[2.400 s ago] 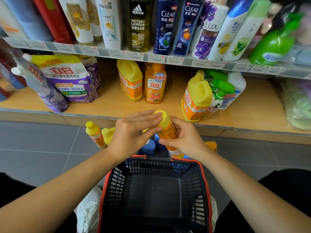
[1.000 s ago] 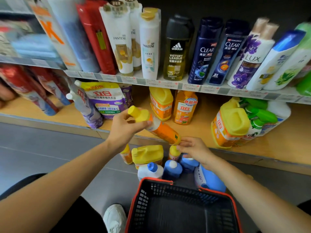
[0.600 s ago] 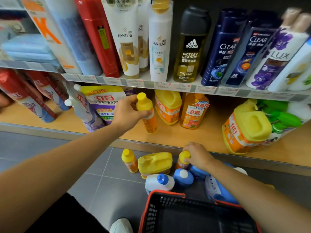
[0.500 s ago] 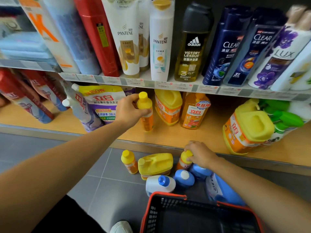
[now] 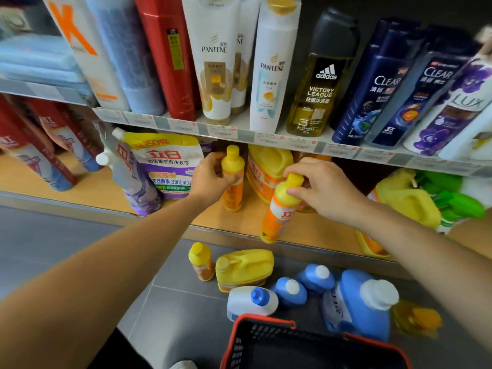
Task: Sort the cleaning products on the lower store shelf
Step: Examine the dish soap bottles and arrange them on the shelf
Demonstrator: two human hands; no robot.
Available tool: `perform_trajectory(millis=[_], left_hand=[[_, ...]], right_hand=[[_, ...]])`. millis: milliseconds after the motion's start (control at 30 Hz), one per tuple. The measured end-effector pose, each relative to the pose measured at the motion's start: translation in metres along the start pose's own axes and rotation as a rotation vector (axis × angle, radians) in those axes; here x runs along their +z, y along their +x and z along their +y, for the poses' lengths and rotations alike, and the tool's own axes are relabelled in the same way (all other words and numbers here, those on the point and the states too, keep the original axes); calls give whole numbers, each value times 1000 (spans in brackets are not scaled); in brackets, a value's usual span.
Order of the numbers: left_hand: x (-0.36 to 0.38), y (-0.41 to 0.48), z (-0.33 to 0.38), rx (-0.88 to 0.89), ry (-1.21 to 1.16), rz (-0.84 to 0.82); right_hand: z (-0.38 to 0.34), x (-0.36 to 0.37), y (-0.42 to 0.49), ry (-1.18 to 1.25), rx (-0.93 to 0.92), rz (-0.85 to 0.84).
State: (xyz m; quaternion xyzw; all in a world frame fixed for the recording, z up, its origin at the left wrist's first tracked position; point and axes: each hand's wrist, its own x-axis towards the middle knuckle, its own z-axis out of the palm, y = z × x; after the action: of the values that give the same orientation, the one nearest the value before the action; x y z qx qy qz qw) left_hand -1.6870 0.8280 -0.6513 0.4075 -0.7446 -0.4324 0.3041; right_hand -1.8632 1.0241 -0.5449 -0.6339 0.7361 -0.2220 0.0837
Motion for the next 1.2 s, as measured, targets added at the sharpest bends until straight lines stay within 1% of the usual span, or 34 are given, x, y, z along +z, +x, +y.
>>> perform_trajectory(millis=[100, 167, 300, 400, 500, 633, 700, 767, 833, 933, 1100, 1200], left_hand=[[-3, 0, -4, -18, 23, -56], [-1, -1, -9, -24, 71, -75], [10, -4, -19, -63, 225, -41], [19, -5, -24, -78, 310, -37], [21, -3, -28, -70, 283, -26], [12, 0, -34, -70, 164, -143], [8, -1, -37, -74, 154, -175], [10, -1, -38, -79, 179, -169], [14, -1, -37, -76, 231, -118], [18, 1, -38, -60, 266, -55], [13, 3, -42, -31, 196, -161], [16, 1, -44, -37, 202, -173]], right_hand=[[-3, 20, 11, -21, 18, -24], [-3, 35, 15, 10, 37, -13], [-5, 58, 25, 202, 138, 171], [-4, 75, 30, 296, 186, 243], [0, 90, 28, 393, 234, 220], [4, 102, 23, 540, 241, 163], [7, 106, 21, 586, 255, 148], [11, 109, 20, 620, 274, 81], [13, 112, 19, 588, 278, 27], [17, 115, 21, 567, 293, 67], [20, 125, 19, 586, 345, 163], [20, 132, 19, 636, 340, 166]])
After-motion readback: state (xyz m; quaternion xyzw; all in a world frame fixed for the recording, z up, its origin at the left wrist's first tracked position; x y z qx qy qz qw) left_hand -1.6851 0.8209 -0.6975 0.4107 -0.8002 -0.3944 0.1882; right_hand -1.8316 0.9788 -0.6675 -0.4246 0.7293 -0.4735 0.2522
